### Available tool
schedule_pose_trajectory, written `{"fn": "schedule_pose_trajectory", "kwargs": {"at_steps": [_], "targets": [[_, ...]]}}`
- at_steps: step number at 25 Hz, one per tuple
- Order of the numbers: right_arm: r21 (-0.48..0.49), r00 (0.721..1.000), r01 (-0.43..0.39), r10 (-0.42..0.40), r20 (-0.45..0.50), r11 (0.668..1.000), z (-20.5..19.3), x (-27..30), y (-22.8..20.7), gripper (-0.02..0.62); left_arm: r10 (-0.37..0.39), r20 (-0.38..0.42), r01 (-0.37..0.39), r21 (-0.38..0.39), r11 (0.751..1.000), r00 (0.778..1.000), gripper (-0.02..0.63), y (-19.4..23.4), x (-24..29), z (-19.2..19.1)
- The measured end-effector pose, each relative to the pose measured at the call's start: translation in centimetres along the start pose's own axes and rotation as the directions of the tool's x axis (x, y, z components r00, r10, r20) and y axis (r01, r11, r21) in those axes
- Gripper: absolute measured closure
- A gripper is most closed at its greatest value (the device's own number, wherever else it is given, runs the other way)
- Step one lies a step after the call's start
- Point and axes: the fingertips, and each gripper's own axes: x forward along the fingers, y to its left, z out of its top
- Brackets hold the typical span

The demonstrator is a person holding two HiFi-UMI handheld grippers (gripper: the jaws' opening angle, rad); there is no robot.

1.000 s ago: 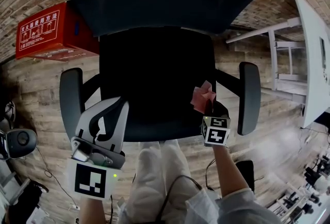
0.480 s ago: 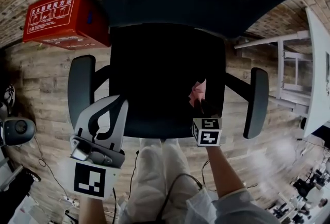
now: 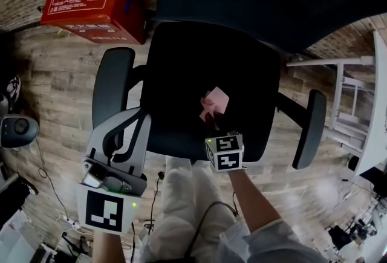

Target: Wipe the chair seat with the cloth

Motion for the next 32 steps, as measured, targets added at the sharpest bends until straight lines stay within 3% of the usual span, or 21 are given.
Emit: {"fn": "schedule_pose_trajectory", "kwargs": {"at_steps": [11,21,26,32], "targets": [[-0.096,0.980,-0.194,0.197,0.026,0.976,3.5,2.9,10.2,0.543,0.087,-0.003,-0.087,-0.037,0.996,0.996,0.588,1.9,-2.9,-1.8],[-0.281,0.937,-0.341,0.350,-0.021,0.897,4.4,3.8,18.6,0.543,0.116,-0.006,-0.116,-0.040,0.992,0.993,0.588,2.7,-3.9,-2.5],[-0.294,0.930,-0.359,0.367,-0.030,0.886,4.4,3.8,19.6,0.543,0.120,-0.010,-0.120,-0.045,0.992,0.993,0.588,3.0,-4.0,-2.6],[-0.273,0.945,-0.322,0.324,-0.039,0.907,3.3,3.4,17.0,0.543,0.108,-0.013,-0.109,-0.043,0.993,0.994,0.588,2.5,-3.3,-2.5]]}}
